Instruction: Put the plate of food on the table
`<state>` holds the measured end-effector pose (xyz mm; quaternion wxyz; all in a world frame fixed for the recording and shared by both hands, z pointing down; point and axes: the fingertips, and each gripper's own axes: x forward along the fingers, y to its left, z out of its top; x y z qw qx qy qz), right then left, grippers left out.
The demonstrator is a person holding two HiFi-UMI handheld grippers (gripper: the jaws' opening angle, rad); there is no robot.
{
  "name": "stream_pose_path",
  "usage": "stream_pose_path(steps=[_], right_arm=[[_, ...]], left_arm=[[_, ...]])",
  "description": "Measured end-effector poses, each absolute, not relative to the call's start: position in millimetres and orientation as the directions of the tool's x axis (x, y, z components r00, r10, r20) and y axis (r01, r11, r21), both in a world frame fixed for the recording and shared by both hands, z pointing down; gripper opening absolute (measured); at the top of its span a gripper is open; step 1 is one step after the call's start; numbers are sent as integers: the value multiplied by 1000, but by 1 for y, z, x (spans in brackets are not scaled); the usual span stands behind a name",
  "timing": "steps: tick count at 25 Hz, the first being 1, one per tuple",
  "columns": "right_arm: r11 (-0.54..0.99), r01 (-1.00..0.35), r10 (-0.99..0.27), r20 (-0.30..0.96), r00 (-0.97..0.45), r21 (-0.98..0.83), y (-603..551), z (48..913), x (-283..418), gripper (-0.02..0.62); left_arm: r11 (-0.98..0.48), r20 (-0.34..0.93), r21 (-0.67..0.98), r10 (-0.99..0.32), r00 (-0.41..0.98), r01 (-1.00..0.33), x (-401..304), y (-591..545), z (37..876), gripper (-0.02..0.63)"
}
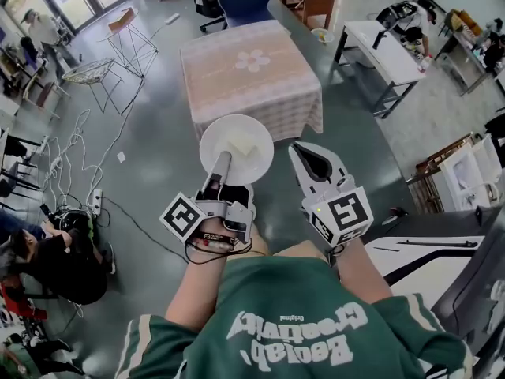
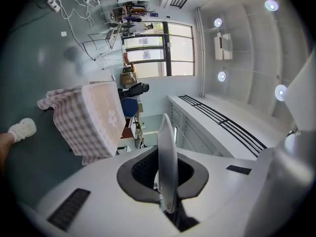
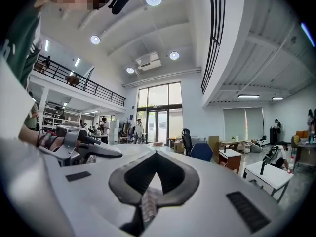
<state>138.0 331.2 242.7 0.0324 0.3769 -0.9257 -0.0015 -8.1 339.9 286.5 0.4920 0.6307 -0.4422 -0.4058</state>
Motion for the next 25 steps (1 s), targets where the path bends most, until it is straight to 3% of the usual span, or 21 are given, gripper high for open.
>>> stream_pose_path(steps=[25], right_arm=[[630,-774,-756,180,-630,-66,38,280,42,14]], left_arm=[[-103,-23,981,-902,432,-163,-93,36,309,17]])
